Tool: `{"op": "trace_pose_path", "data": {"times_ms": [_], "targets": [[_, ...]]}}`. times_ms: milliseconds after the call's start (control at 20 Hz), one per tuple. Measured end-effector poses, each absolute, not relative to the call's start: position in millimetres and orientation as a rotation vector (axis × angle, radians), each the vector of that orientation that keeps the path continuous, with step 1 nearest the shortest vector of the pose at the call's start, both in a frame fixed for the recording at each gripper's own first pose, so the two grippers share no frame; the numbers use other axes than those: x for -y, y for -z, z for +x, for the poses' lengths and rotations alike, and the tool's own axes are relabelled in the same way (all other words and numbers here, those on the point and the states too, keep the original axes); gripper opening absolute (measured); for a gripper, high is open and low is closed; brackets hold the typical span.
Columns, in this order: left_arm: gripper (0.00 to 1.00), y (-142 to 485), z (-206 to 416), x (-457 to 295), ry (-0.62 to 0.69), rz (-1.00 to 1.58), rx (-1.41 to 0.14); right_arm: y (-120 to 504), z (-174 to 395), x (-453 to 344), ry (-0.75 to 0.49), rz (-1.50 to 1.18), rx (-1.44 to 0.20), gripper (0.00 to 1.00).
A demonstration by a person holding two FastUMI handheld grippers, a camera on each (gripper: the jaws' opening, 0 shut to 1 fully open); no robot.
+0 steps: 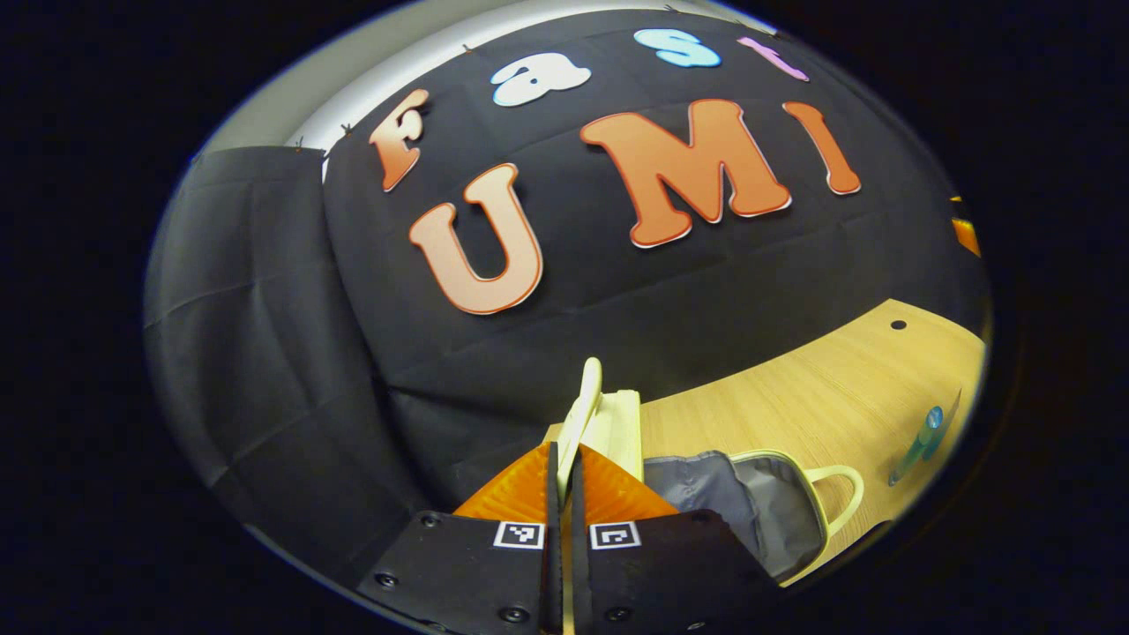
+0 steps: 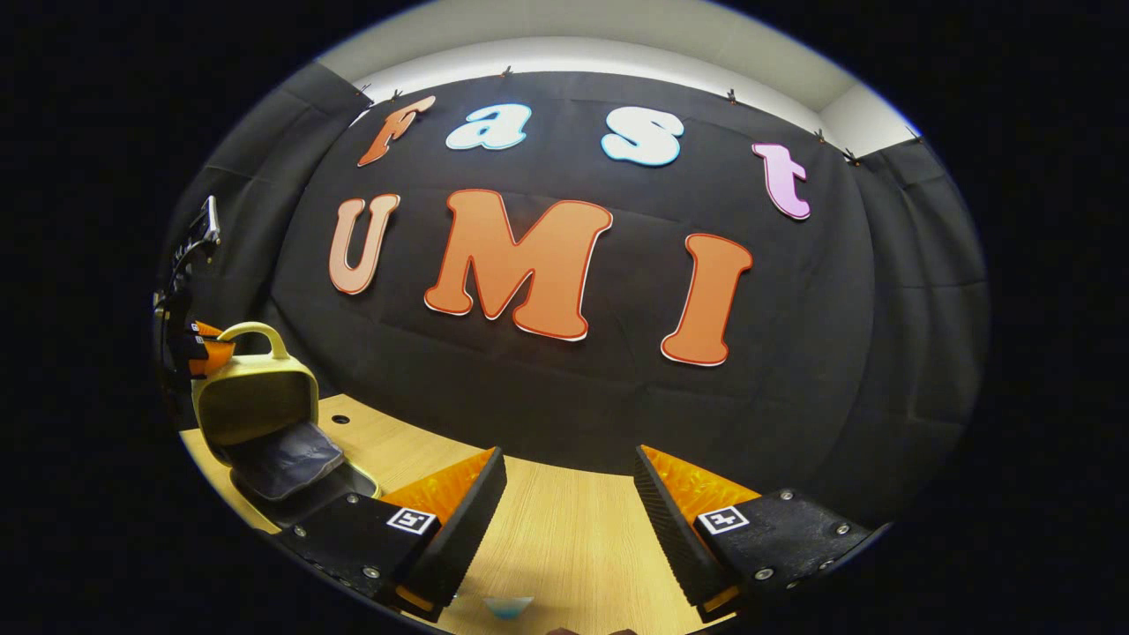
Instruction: First open the suitcase, pack the skin care products into it, and then close the suitcase.
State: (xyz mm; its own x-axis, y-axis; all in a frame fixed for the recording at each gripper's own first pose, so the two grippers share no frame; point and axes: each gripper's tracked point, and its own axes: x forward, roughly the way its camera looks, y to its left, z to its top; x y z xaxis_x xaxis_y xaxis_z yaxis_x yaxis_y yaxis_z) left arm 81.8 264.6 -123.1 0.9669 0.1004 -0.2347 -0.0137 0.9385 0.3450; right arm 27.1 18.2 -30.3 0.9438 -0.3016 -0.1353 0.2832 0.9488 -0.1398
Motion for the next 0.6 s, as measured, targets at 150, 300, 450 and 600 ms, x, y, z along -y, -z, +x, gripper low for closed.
{"op": "trace_pose_path", "data": {"times_ms": [150, 300, 450, 600], "targets": [[0.04, 125.1, 89.2, -301.2, -0.102, 0.318, -0.261, 29.6, 33.9, -31.6, 0.295, -0.123, -0.158, 0.92], [0.04, 133.3, 93.6, -340.7, -0.145, 0.269, -0.266, 32.3, 40.2, -47.0, 0.291, -0.116, -0.168, 0.92], [0.05, 149.7, 97.4, -381.9, -0.179, 0.229, -0.292, 34.7, 46.5, -64.9, 0.287, -0.105, -0.177, 0.92], [0.05, 168.8, 100.7, -415.6, -0.207, 0.216, -0.336, 37.5, 51.3, -80.7, 0.288, -0.113, -0.188, 0.92]]}}
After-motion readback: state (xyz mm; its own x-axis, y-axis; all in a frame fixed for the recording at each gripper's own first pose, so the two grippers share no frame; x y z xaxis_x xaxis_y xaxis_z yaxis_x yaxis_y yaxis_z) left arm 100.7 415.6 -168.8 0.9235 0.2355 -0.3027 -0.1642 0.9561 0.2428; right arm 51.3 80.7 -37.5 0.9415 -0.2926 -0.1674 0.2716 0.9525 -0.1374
